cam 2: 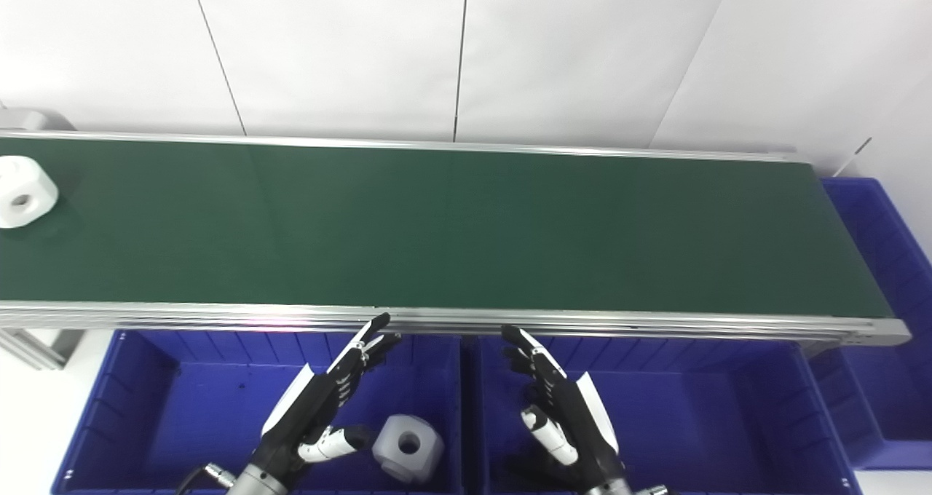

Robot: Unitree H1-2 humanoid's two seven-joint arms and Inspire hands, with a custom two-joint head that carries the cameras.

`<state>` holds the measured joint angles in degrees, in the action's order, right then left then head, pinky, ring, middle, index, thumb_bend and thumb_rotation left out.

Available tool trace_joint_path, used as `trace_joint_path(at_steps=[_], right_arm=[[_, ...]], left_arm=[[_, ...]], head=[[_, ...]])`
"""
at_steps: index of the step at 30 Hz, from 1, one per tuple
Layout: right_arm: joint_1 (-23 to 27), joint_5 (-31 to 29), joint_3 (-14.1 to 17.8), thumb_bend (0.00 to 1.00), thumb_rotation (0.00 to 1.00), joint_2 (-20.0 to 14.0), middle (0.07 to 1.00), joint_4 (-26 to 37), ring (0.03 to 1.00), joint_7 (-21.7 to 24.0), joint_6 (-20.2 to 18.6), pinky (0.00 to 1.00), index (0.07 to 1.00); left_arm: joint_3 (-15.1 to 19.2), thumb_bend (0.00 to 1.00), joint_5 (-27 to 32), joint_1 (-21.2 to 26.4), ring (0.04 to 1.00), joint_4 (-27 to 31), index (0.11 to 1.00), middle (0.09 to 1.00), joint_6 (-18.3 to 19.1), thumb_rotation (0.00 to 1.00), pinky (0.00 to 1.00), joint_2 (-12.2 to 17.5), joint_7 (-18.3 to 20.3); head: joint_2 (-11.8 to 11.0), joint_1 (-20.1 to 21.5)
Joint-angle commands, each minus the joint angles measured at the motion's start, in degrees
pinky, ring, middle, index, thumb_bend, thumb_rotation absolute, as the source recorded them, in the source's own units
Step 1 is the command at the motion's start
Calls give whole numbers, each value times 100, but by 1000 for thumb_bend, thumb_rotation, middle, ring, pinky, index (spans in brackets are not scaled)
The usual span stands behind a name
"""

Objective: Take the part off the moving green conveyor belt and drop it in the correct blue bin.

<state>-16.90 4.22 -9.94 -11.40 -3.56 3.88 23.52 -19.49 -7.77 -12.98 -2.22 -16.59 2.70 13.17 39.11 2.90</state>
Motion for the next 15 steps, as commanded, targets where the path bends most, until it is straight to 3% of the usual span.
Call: trace_joint_path(at_steps=[1,15], right_arm=[[51,-23,7,917,1000,0,907,147,867,-48,338,835,902],[37,24,1,908,1000,3,901,149,856,-88,335,819,903]], left_arm=[[2,1000,36,47,951,146,985,929,-101,790,958,-51,-48],[-6,998,56,55,953,100,985,931,-131,784,959,-48,-31]], head=[[1,3],[2,7]])
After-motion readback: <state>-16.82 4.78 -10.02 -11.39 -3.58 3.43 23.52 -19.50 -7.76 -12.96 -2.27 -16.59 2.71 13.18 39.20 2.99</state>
